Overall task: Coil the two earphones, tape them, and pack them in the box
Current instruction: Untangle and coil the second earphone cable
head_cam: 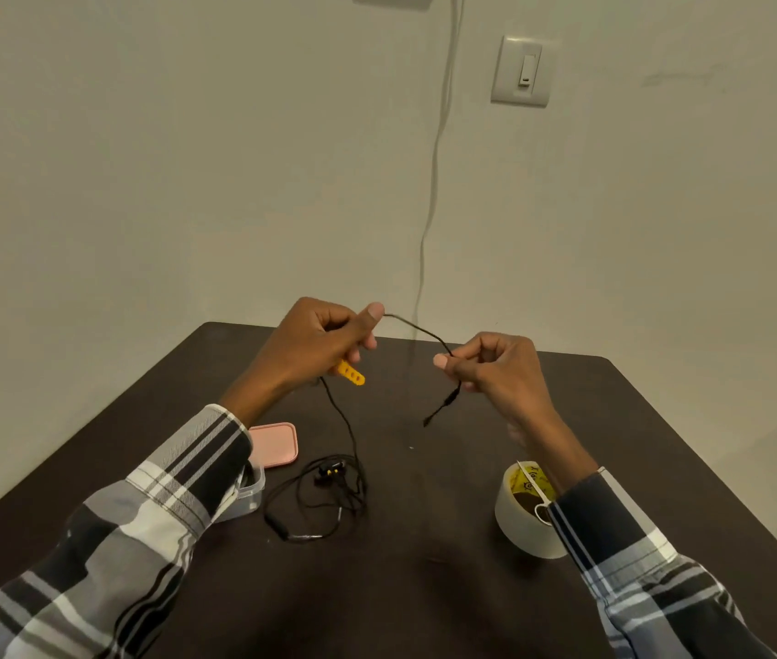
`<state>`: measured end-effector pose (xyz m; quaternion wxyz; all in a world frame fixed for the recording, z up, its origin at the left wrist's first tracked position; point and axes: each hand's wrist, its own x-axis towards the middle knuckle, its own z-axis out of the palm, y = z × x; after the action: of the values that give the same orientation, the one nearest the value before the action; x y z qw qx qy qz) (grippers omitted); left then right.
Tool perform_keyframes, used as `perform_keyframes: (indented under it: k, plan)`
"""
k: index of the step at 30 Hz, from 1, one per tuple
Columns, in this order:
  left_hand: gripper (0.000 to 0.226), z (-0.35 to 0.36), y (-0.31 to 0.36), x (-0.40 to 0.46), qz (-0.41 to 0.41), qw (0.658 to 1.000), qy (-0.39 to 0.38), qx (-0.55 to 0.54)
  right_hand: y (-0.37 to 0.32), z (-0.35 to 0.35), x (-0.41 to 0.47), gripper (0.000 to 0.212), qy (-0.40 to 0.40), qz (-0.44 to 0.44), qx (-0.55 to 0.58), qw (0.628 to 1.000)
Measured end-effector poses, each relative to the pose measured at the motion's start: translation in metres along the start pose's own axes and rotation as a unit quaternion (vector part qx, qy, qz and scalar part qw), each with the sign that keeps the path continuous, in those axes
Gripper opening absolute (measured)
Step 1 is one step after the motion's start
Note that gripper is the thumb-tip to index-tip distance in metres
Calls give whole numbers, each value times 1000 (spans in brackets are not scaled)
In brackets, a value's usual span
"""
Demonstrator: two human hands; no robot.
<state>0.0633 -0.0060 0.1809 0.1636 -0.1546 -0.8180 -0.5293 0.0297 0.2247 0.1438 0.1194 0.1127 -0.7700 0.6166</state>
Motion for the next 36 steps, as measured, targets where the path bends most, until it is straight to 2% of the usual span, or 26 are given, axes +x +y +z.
perform_keyframes:
  k: [2, 5, 8, 10, 12, 16, 19, 25, 28, 32, 36]
  plan:
    - [48, 3, -2, -1, -26, 998, -52, 20, -6, 1, 1, 22, -5, -25, 7, 1000]
    - [49, 12, -3, -1, -7, 995, -89, 50, -13, 5, 0, 21, -25, -56, 17, 998]
    - [30, 22, 1, -2, 25, 993, -104, 46, -17, 9, -2, 19, -46, -72, 20, 996]
    - [29, 27, 3, -1, 44, 991, -107, 59, -18, 10, -5, 17, -53, -74, 15, 996]
    - [28, 27, 1, -1, 54, 993, -96, 50, -17, 7, -7, 18, -61, -69, 4, 996]
    - [14, 20, -3, 0, 47, 999, -21, -5, -12, 0, -11, 14, -94, -41, -32, 994]
    - [12, 15, -6, -1, 50, 999, 18, -13, -6, -3, -13, 13, -113, -22, -37, 993]
    - [10, 14, -2, -5, 47, 996, 52, -50, -1, 0, -16, 16, -152, -17, -91, 984]
    - [14, 13, 3, -10, 41, 995, 7, -87, -1, 1, -13, 13, -135, -34, -125, 982]
    - [28, 14, 4, -17, 18, 986, -133, -103, -8, 1, -10, 8, -95, -62, -82, 990]
    - [29, 17, 0, -15, 5, 985, -141, -99, -16, 0, -12, 11, -90, -57, -17, 994]
